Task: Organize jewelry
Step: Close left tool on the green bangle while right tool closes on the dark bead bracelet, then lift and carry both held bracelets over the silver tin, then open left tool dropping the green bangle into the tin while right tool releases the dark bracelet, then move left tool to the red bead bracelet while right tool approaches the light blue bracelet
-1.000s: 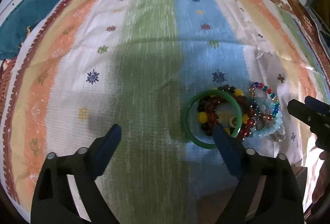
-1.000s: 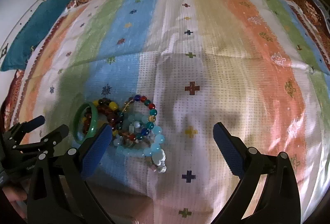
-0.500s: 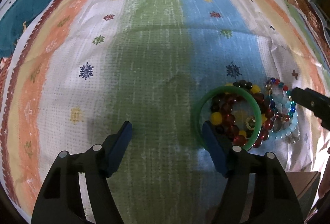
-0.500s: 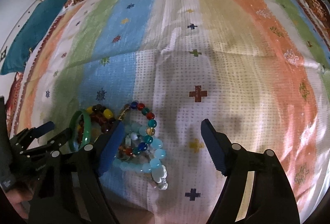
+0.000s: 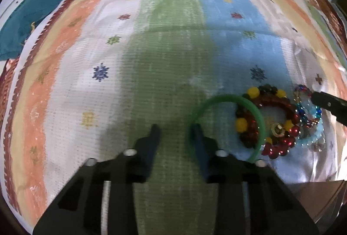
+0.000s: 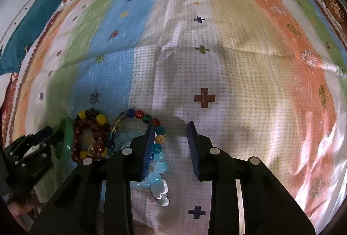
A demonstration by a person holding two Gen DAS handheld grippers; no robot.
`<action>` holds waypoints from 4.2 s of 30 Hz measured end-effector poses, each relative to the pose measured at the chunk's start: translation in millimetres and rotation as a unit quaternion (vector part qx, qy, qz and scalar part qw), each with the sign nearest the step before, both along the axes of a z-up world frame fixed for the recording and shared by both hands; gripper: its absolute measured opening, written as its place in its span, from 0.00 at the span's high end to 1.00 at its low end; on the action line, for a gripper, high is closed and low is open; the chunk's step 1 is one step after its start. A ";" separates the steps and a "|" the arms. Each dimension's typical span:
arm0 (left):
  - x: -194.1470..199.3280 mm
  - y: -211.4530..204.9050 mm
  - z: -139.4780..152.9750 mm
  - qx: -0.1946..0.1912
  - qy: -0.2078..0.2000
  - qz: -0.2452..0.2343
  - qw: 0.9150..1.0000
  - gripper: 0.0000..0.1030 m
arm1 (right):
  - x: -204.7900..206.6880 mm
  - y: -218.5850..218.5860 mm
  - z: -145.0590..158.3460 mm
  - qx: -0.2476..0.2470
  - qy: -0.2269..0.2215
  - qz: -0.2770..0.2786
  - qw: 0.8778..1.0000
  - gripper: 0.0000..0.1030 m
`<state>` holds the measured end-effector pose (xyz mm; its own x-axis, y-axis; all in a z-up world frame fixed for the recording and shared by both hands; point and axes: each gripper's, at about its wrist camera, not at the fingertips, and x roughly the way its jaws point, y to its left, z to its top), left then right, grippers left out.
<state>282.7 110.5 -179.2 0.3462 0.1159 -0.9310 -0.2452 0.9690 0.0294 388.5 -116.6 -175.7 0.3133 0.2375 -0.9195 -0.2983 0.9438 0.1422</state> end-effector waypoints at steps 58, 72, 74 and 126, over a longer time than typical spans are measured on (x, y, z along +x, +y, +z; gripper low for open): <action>-78.3 -54.5 119.8 0.003 -0.123 -0.048 0.991 0.92 | -109.8 -1.8 123.6 0.047 -0.128 0.052 0.989 0.90; -110.5 -74.3 133.2 -0.009 -0.142 -0.064 0.988 0.92 | -148.8 -7.9 145.7 0.063 -0.168 0.064 0.982 0.90; -115.3 -75.3 135.5 -0.010 -0.146 -0.062 0.987 0.92 | -154.9 -10.4 147.1 0.066 -0.172 0.064 0.981 0.90; -73.4 -51.7 92.6 -0.054 -0.067 -0.005 0.996 0.44 | -124.4 -26.2 95.5 0.034 -0.091 0.031 0.995 0.42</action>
<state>209.3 58.8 -86.7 0.4683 0.0131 -0.8835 -0.2298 0.9673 -0.1074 264.1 -142.8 -80.1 0.4564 0.3214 -0.8297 -0.3819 0.9130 0.1435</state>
